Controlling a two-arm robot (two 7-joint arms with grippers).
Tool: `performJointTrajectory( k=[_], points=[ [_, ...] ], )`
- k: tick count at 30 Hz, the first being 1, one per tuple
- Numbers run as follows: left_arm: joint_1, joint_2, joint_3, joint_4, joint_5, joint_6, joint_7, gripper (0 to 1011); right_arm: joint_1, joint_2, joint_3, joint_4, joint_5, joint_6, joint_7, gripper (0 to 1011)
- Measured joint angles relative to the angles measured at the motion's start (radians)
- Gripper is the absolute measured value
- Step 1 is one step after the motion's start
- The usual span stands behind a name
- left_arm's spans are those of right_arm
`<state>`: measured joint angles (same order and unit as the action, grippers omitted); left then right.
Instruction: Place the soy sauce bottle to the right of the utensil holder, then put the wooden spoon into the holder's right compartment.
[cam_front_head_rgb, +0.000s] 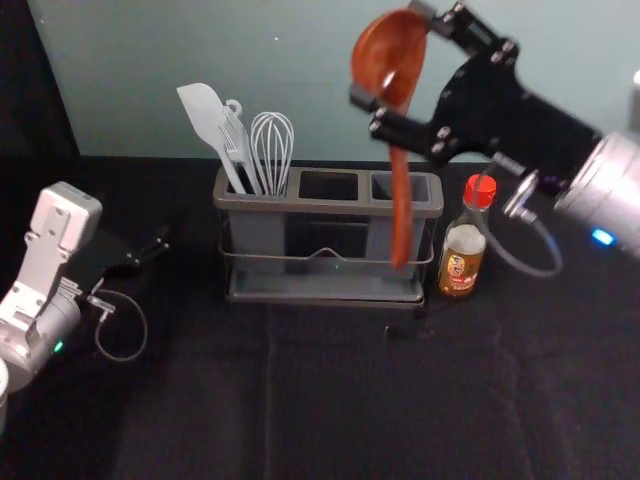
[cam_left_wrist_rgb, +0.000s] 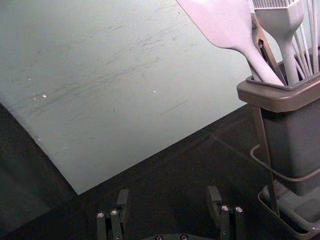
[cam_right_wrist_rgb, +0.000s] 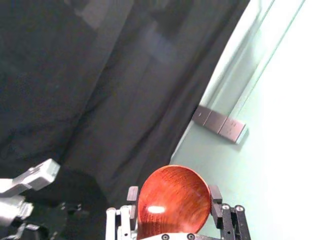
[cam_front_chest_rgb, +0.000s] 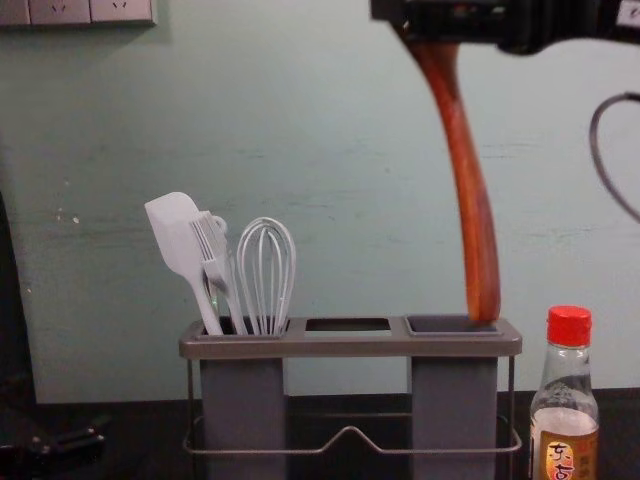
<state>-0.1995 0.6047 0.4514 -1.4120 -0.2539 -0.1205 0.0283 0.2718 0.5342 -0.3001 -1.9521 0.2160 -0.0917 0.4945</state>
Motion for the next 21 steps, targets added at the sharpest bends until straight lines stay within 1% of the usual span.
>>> performJointTrajectory(
  k=[1, 3, 4, 7, 8, 9, 10, 12, 13, 17, 18, 21],
  points=[
    [0.000, 0.000, 0.000, 0.000, 0.000, 0.000, 0.000, 1005, 0.015, 0.004, 0.007, 0.017, 0.015, -0.019, 0.011, 856],
    [0.000, 0.000, 0.000, 0.000, 0.000, 0.000, 0.000, 1005, 0.031, 0.007, 0.011, 0.039, 0.028, -0.041, 0.023, 856],
    [0.000, 0.000, 0.000, 0.000, 0.000, 0.000, 0.000, 1005, 0.050, 0.008, 0.014, 0.060, 0.040, -0.060, 0.033, 856],
    [0.000, 0.000, 0.000, 0.000, 0.000, 0.000, 0.000, 1005, 0.089, 0.008, 0.014, 0.107, 0.055, -0.086, 0.049, 856],
    [0.000, 0.000, 0.000, 0.000, 0.000, 0.000, 0.000, 1005, 0.111, 0.006, 0.009, 0.132, 0.056, -0.095, 0.053, 856],
    [0.000, 0.000, 0.000, 0.000, 0.000, 0.000, 0.000, 1005, 0.111, 0.006, 0.009, 0.132, 0.056, -0.095, 0.053, 856],
    [0.000, 0.000, 0.000, 0.000, 0.000, 0.000, 0.000, 1005, 0.133, 0.002, 0.002, 0.159, 0.053, -0.102, 0.057, 856],
    [0.000, 0.000, 0.000, 0.000, 0.000, 0.000, 0.000, 1005, 0.152, -0.002, -0.005, 0.184, 0.048, -0.108, 0.059, 855],
    [0.000, 0.000, 0.000, 0.000, 0.000, 0.000, 0.000, 1005, 0.171, -0.006, -0.013, 0.207, 0.041, -0.112, 0.059, 856],
    [0.000, 0.000, 0.000, 0.000, 0.000, 0.000, 0.000, 1005, 0.199, -0.015, -0.026, 0.250, 0.025, -0.115, 0.057, 856],
    [0.000, 0.000, 0.000, 0.000, 0.000, 0.000, 0.000, 1005, 0.209, -0.020, -0.032, 0.269, 0.017, -0.116, 0.052, 855],
    [0.000, 0.000, 0.000, 0.000, 0.000, 0.000, 0.000, 1005, 0.225, -0.030, -0.043, 0.297, -0.006, -0.117, 0.039, 855]
  ],
)
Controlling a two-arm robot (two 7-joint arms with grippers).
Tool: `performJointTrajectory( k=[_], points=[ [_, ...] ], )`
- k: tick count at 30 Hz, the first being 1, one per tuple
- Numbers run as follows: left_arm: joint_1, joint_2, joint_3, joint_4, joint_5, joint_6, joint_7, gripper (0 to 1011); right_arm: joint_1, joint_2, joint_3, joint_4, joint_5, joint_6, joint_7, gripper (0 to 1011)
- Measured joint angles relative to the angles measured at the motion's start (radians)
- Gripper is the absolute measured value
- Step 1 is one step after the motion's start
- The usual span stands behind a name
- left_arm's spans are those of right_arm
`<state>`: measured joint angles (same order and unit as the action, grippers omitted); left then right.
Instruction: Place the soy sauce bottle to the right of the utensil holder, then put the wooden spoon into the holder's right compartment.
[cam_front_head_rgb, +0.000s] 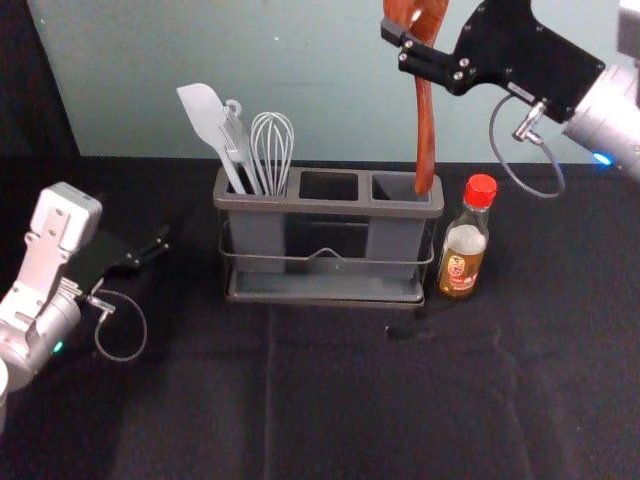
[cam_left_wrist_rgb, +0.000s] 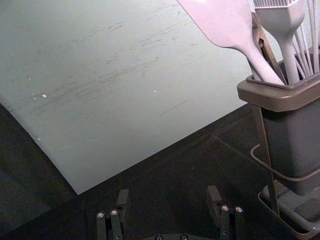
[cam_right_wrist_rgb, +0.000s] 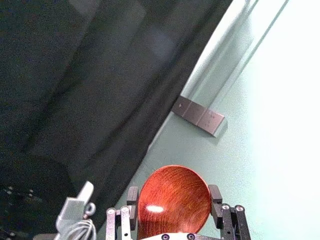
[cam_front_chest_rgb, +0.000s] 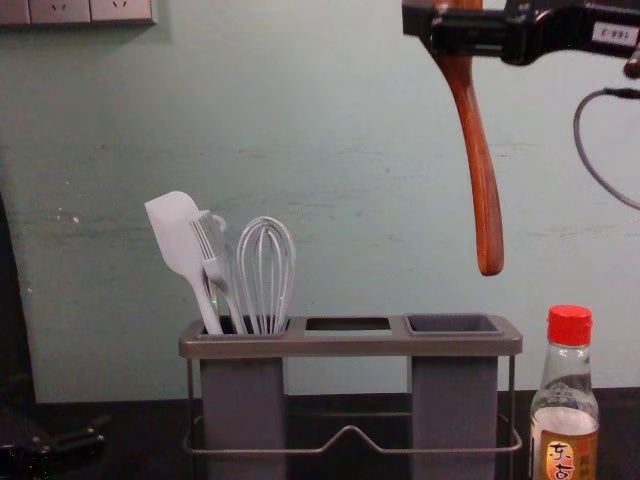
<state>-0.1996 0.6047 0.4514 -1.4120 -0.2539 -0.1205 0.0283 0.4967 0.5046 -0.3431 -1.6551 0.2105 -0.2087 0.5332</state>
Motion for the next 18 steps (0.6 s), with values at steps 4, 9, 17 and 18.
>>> performJointTrajectory(
  k=[4, 9, 17, 18],
  points=[
    [0.000, 0.000, 0.000, 0.000, 0.000, 0.000, 0.000, 1005, 0.013, -0.013, -0.013, 0.027, -0.031, -0.002, -0.019, 856],
    [0.000, 0.000, 0.000, 0.000, 0.000, 0.000, 0.000, 1005, 0.027, -0.030, -0.023, 0.059, -0.061, -0.004, -0.037, 856],
    [0.000, 0.000, 0.000, 0.000, 0.000, 0.000, 0.000, 1005, 0.047, -0.059, -0.034, 0.119, -0.086, -0.013, -0.050, 856],
    [0.000, 0.000, 0.000, 0.000, 0.000, 0.000, 0.000, 1005, 0.047, -0.059, -0.034, 0.119, -0.086, -0.013, -0.050, 856]
  ],
)
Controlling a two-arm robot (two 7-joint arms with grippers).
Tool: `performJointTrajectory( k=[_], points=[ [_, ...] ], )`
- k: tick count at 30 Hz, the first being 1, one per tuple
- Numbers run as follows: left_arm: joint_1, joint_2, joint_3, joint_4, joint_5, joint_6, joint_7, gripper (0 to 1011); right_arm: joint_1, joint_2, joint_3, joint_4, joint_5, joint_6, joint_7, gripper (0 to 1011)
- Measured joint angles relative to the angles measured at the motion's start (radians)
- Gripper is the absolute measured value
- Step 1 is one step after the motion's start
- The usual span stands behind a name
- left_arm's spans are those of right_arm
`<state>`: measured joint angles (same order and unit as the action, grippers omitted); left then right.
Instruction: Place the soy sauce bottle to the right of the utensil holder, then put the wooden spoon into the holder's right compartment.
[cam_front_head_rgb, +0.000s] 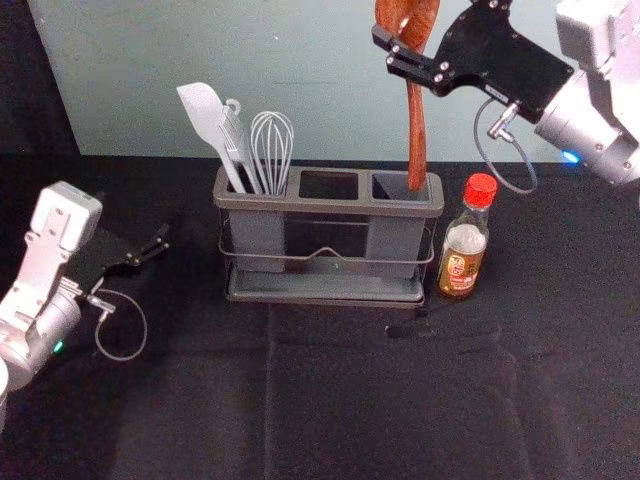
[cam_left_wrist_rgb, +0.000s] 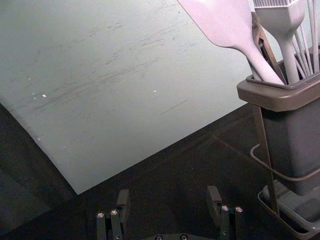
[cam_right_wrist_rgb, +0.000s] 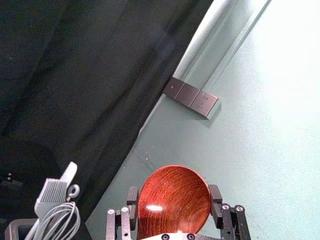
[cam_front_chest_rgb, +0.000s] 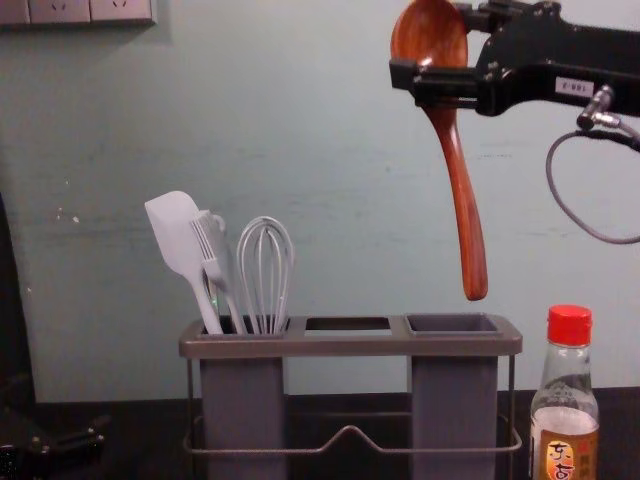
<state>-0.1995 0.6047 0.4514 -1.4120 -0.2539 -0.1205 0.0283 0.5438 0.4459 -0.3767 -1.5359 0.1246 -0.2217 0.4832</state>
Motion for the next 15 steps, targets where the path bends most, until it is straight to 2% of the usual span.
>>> performJointTrajectory(
  k=[15],
  points=[
    [0.000, 0.000, 0.000, 0.000, 0.000, 0.000, 0.000, 1005, 0.019, -0.036, -0.014, 0.081, -0.030, -0.011, -0.009, 855]
  ],
)
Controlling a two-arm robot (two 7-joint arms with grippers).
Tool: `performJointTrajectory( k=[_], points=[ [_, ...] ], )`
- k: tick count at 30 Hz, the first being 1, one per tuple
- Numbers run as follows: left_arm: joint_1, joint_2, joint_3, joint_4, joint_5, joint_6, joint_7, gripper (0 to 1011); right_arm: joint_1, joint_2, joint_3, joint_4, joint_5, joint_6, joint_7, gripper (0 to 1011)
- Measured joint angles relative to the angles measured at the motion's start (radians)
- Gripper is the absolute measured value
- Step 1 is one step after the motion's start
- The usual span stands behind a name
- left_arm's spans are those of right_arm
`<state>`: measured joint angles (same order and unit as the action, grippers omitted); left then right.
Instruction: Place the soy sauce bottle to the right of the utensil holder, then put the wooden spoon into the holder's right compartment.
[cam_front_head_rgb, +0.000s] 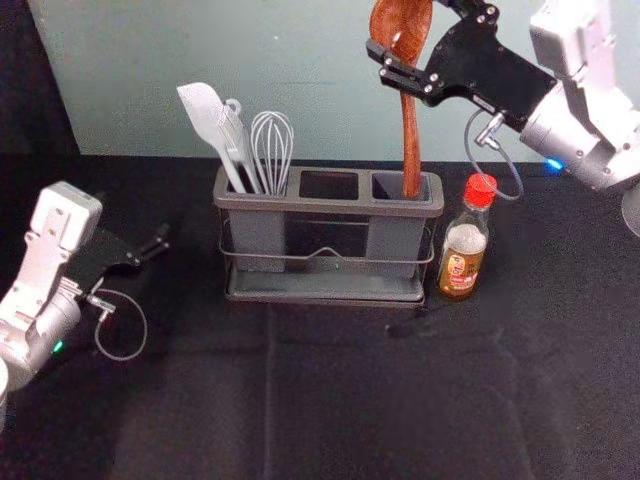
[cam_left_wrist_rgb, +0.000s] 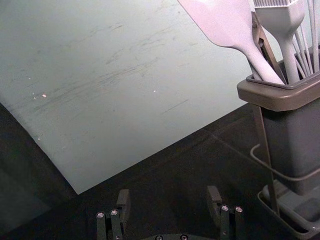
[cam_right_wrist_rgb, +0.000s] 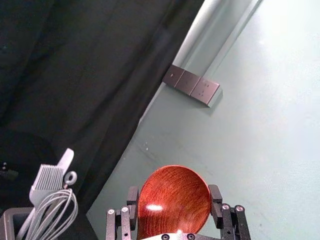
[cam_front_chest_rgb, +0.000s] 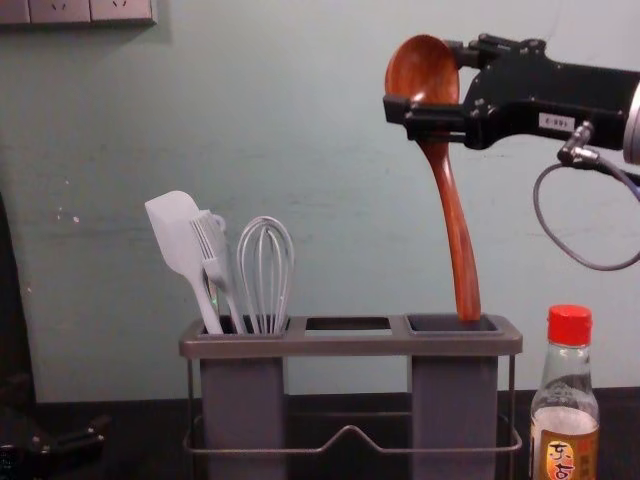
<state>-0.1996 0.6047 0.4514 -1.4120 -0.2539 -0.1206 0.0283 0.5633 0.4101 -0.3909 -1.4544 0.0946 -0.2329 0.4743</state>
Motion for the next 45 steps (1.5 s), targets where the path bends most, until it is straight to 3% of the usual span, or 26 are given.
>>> performJointTrajectory(
  k=[17, 45],
  points=[
    [0.000, 0.000, 0.000, 0.000, 0.000, 0.000, 0.000, 1005, 0.003, 0.001, -0.003, 0.025, -0.015, 0.000, 0.004, 856],
    [0.000, 0.000, 0.000, 0.000, 0.000, 0.000, 0.000, 1005, -0.059, 0.007, -0.011, 0.041, -0.019, -0.016, 0.010, 855]
  ],
)
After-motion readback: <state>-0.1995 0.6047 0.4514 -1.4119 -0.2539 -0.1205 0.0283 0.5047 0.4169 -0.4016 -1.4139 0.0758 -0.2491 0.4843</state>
